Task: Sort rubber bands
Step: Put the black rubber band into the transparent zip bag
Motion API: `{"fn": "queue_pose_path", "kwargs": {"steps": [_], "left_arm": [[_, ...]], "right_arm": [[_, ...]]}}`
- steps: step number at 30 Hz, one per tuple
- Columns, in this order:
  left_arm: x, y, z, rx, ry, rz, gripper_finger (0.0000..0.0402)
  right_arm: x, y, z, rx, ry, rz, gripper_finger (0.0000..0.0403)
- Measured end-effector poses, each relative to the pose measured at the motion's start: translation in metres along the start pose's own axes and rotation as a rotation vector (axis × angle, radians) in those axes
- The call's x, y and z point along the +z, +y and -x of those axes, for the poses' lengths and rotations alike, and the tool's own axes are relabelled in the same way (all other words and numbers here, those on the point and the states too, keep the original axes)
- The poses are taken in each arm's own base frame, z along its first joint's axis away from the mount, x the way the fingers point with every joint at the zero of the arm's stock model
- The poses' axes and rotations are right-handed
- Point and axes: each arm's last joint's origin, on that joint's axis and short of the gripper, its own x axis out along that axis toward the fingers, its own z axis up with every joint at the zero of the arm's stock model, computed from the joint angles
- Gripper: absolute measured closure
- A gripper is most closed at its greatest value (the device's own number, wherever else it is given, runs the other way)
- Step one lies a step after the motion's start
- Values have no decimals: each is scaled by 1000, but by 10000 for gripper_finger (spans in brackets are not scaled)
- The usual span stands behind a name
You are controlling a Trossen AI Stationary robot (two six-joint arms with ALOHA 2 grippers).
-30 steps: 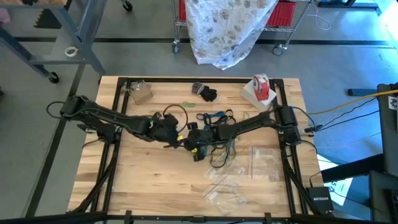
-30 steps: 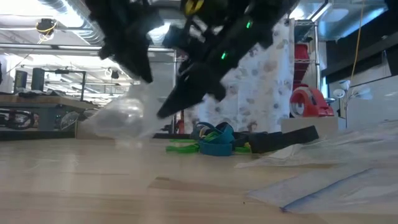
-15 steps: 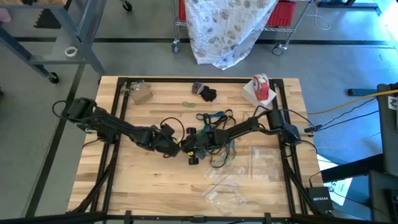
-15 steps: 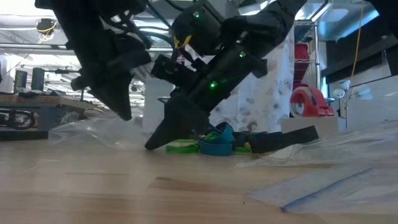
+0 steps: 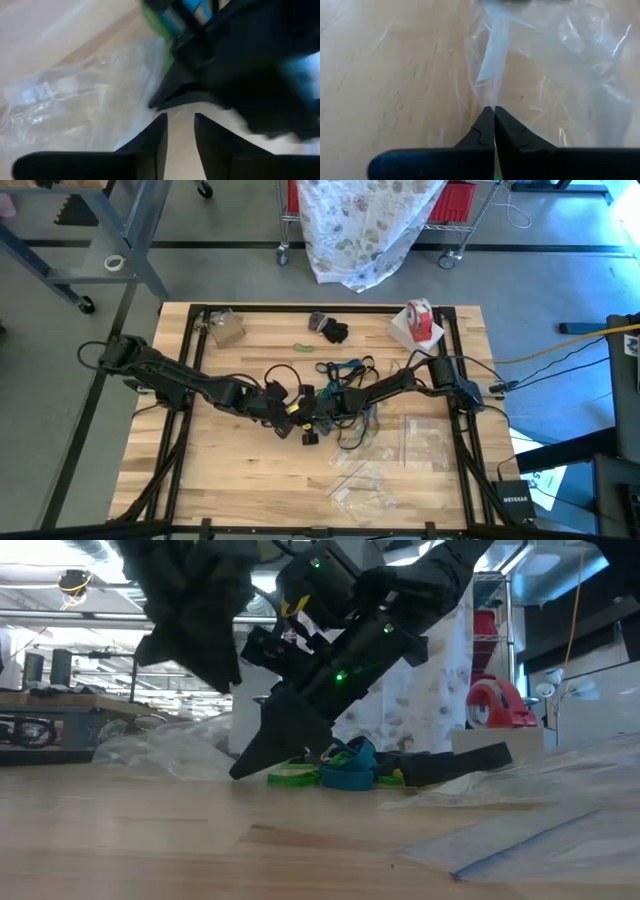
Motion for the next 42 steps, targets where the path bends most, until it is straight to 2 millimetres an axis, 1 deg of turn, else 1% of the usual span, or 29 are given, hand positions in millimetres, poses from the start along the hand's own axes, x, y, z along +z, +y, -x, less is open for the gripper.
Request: {"fn": "queue_pose_path", "kwargs": {"steps": [6, 10, 15, 19, 21, 23, 25, 27, 29, 32, 38, 42], "left_arm": [[-7, 1, -2, 43, 21, -10, 297], [-15, -4, 2, 49, -17, -53, 301], [-34, -19, 11, 28, -119, -249, 314], [-49, -28, 22, 77, -237, -477, 322], [-54, -29, 21, 110, -260, -584, 324], [-57, -29, 16, 129, -254, -615, 325], [-57, -29, 10, 147, -248, -592, 325], [-57, -26, 5, 176, -229, -605, 324], [-58, -23, 2, 203, -200, -641, 317], [-61, -17, -1, 254, -157, -680, 293], [-65, -17, -13, 279, -140, -710, 239], [-66, -16, -24, 302, -129, -718, 223]], "right_arm": [[0, 0, 0, 1, 2, 24, 403], [0, 0, 0, 1, 0, 26, 403], [0, 0, 0, 1, -2, 27, 403], [1, 1, 0, 16, -6, 26, 403], [1, 1, 0, 27, -7, 26, 403], [1, 1, 0, 28, -8, 26, 403], [1, 1, 0, 29, -9, 26, 403], [1, 1, 0, 29, -9, 26, 403], [1, 1, 0, 30, -9, 26, 403], [1, 1, 0, 32, -7, 26, 403], [-5, 1, -1, 30, -23, 25, 403], [-6, 1, -1, 30, -27, 24, 403]]}}
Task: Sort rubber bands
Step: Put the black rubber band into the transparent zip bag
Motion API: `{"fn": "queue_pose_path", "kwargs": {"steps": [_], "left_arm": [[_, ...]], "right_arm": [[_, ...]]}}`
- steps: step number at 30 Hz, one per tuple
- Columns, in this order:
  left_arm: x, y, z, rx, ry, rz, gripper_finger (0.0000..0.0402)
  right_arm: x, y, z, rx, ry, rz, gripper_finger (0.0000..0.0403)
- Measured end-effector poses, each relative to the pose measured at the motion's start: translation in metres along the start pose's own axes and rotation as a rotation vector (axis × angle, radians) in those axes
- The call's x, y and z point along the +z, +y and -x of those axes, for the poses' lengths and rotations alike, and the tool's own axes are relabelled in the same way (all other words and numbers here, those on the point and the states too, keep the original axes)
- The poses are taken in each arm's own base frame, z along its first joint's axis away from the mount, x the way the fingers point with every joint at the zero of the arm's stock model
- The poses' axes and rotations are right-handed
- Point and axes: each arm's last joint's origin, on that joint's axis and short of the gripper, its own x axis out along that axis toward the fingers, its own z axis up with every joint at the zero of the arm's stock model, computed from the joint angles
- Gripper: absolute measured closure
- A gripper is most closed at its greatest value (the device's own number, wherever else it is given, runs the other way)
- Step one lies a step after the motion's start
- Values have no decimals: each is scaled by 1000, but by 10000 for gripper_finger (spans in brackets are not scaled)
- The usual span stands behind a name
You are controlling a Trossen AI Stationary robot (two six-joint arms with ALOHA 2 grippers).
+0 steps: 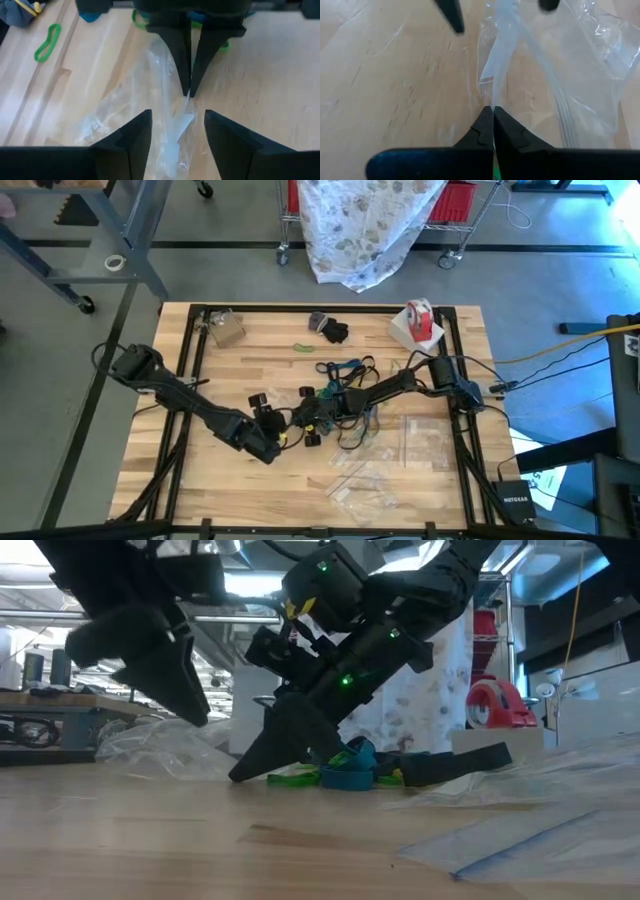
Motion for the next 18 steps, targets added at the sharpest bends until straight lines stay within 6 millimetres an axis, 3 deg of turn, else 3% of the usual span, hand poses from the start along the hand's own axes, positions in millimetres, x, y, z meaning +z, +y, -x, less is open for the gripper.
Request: {"fn": "queue_pose_path", "kwargs": {"steps": [12, 15, 18], "left_arm": [[4, 8, -26, 92, 17, 29, 252], [4, 11, -30, 119, 21, 55, 291], [2, 17, -32, 171, 44, 135, 354]], "right_arm": [[1, -1, 0, -8, -11, -5, 403], [1, -1, 0, -9, -13, -8, 403], [1, -1, 0, -9, -12, -5, 403]]}}
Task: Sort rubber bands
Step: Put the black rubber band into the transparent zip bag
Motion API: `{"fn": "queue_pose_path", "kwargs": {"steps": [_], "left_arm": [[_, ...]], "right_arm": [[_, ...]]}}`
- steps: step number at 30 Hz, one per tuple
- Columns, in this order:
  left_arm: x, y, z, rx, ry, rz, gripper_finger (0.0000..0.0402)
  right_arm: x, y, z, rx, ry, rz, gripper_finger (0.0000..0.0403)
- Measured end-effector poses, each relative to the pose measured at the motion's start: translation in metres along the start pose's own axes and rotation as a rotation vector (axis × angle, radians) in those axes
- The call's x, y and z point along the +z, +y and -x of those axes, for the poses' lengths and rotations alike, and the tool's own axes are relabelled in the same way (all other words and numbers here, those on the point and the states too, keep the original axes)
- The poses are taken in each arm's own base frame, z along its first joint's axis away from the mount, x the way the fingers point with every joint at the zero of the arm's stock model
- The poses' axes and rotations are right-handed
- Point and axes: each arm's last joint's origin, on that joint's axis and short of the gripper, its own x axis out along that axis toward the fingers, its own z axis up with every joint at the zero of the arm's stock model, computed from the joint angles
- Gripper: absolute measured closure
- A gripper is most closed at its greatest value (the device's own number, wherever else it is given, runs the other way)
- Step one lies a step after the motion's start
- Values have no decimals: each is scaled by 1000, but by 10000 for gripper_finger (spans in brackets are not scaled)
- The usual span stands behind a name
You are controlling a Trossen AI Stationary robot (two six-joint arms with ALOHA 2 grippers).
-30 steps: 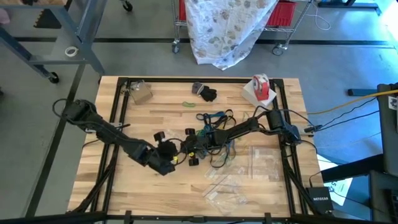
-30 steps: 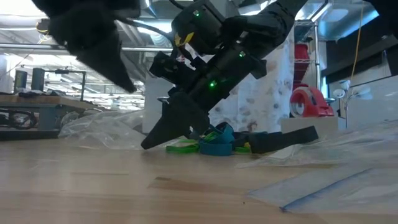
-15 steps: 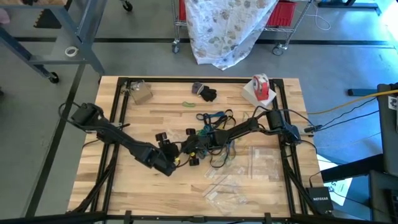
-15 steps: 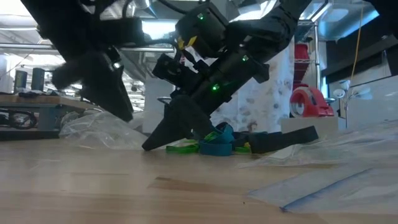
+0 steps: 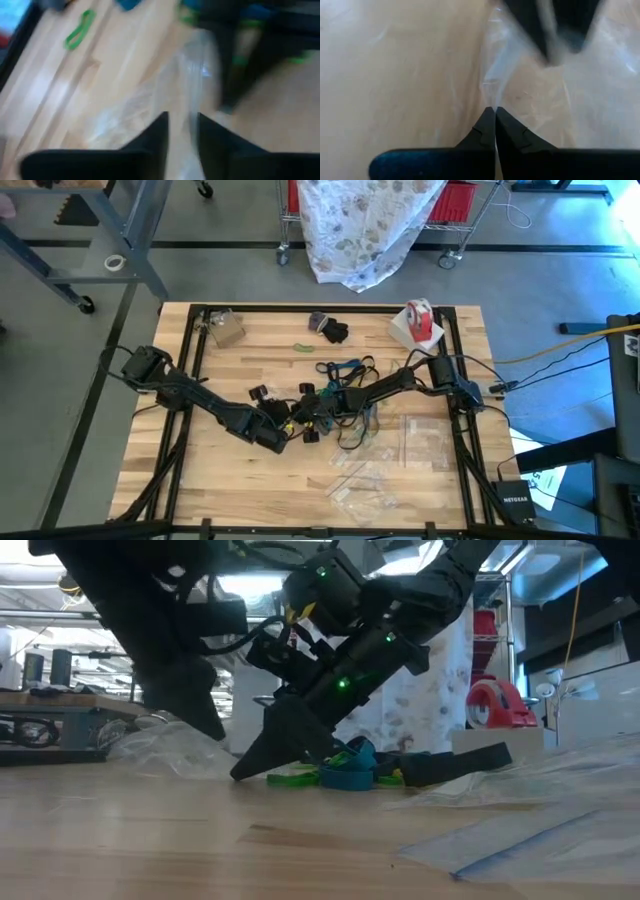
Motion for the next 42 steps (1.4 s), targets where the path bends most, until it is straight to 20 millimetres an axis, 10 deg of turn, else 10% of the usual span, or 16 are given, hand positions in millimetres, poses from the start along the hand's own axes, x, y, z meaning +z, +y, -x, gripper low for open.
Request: {"fn": "queue_pose_path", "kwargs": {"steps": [18, 42], "left_arm": [[24, -3, 32, -241, 328, 315, 401], [34, 3, 30, -116, 94, 128, 402]], "right_arm": [[2, 1, 1, -17, -5, -6, 403], [2, 4, 3, 116, 4, -149, 356]]}}
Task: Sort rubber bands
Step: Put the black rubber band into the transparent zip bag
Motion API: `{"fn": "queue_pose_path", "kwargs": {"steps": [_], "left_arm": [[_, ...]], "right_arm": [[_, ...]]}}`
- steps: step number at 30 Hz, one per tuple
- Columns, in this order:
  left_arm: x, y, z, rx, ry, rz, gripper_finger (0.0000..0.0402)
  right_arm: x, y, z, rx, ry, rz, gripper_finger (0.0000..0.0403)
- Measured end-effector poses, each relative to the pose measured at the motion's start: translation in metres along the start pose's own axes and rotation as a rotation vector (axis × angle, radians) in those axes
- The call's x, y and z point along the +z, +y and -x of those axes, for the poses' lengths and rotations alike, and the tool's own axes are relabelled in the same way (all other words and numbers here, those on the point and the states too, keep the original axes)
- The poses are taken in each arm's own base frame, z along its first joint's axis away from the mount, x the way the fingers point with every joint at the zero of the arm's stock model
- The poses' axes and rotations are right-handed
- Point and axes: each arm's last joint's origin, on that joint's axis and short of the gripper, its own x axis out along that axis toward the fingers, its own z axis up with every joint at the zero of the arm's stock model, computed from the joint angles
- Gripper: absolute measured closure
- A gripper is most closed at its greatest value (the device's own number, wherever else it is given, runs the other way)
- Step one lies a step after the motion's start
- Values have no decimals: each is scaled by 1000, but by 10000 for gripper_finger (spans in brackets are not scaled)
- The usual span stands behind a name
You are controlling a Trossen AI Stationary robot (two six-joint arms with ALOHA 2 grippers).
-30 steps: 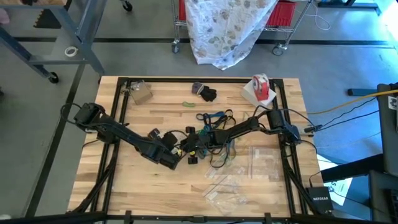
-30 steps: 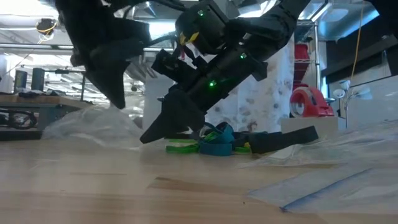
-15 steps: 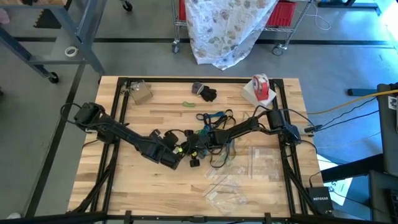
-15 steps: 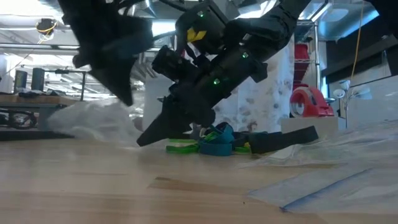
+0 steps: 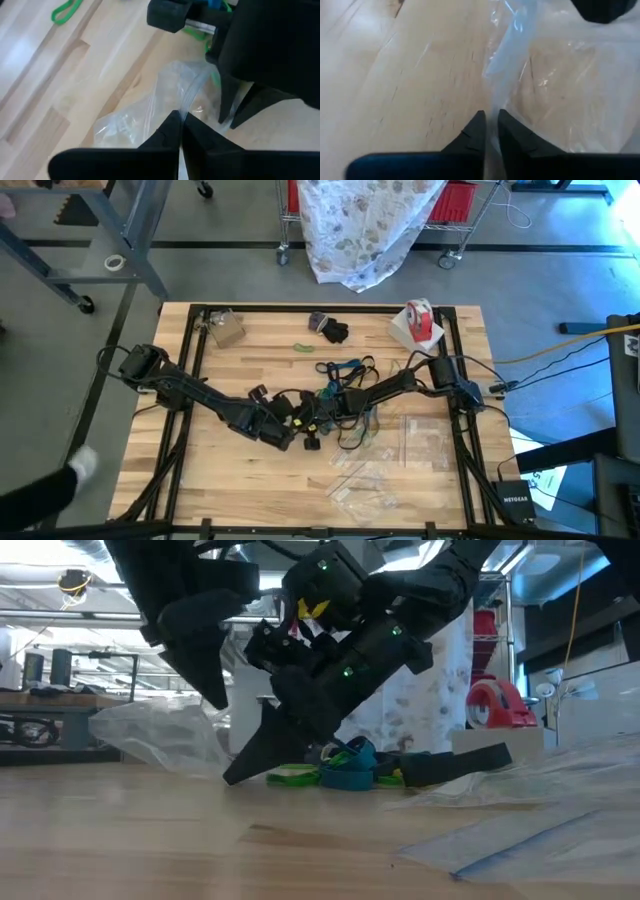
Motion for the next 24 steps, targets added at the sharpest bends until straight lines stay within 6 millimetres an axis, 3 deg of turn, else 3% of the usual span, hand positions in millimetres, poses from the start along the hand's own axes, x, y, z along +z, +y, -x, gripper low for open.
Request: {"fn": "queue_pose_path", "kwargs": {"steps": [4, 8, 15, 19, 24], "left_arm": [[0, 0, 0, 4, 2, -7, 402], [0, 0, 1, 1, 0, -15, 401], [-1, -1, 2, -3, 3, -40, 401], [-2, -2, 3, -9, 0, -42, 401], [-3, -3, 3, -11, -1, -45, 401]], "right_arm": [[14, 2, 22, 1, 14, 15, 304], [29, 5, 59, 18, 95, 56, 262], [23, 25, 127, 57, 408, 154, 245], [15, 38, 138, 85, 506, 203, 245], [-5, 63, 134, 145, 549, 266, 245]]}}
